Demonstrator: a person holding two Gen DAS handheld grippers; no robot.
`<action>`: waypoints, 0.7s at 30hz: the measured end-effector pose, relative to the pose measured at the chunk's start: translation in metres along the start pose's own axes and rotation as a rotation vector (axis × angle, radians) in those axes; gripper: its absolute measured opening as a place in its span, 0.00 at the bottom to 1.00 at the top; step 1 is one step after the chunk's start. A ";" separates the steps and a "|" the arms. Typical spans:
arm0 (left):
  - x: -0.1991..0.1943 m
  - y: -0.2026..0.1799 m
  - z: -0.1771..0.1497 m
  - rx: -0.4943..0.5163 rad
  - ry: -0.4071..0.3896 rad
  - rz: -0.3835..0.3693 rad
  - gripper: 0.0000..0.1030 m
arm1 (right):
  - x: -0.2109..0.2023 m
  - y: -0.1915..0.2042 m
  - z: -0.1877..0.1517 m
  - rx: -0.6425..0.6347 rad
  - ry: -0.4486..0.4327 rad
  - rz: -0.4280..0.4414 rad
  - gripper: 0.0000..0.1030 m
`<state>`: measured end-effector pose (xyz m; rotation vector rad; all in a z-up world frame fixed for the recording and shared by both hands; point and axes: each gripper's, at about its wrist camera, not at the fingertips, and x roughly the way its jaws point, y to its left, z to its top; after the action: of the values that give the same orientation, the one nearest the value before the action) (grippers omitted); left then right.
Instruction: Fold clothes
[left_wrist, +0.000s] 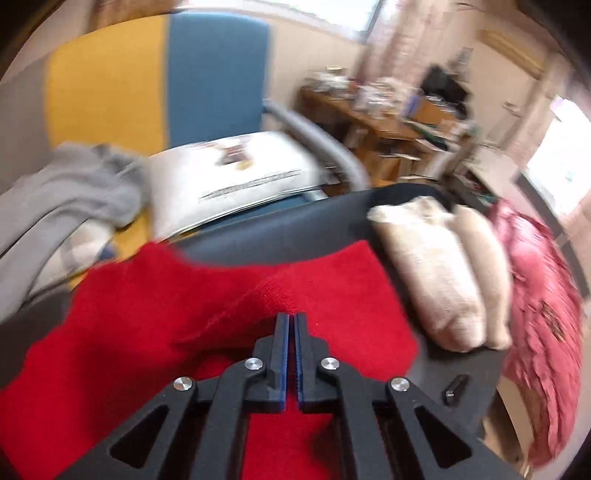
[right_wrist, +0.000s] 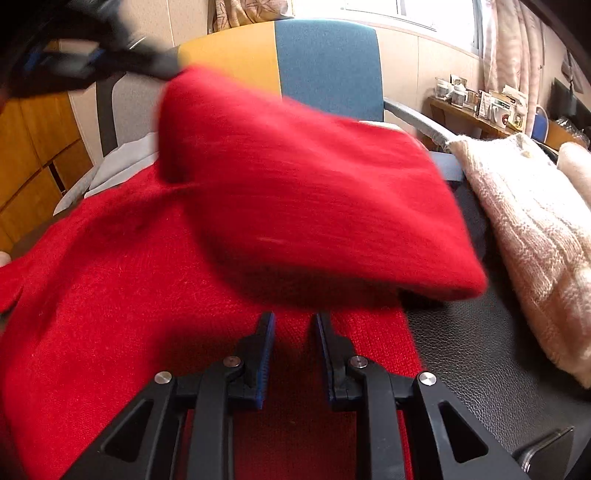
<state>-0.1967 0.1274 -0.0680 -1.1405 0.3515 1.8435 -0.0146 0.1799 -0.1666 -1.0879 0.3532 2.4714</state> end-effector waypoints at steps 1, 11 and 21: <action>0.006 0.005 -0.009 0.003 0.016 0.014 0.04 | 0.000 0.001 0.000 -0.003 0.001 -0.003 0.21; -0.003 0.087 -0.072 -0.111 -0.175 0.052 0.22 | 0.000 0.004 0.000 -0.016 0.002 -0.020 0.24; 0.022 0.133 -0.075 -0.354 -0.122 -0.018 0.28 | -0.014 0.023 0.015 -0.126 -0.056 -0.075 0.39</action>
<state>-0.2661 0.0197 -0.1538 -1.2513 -0.0590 1.9985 -0.0262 0.1612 -0.1448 -1.0584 0.1386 2.4792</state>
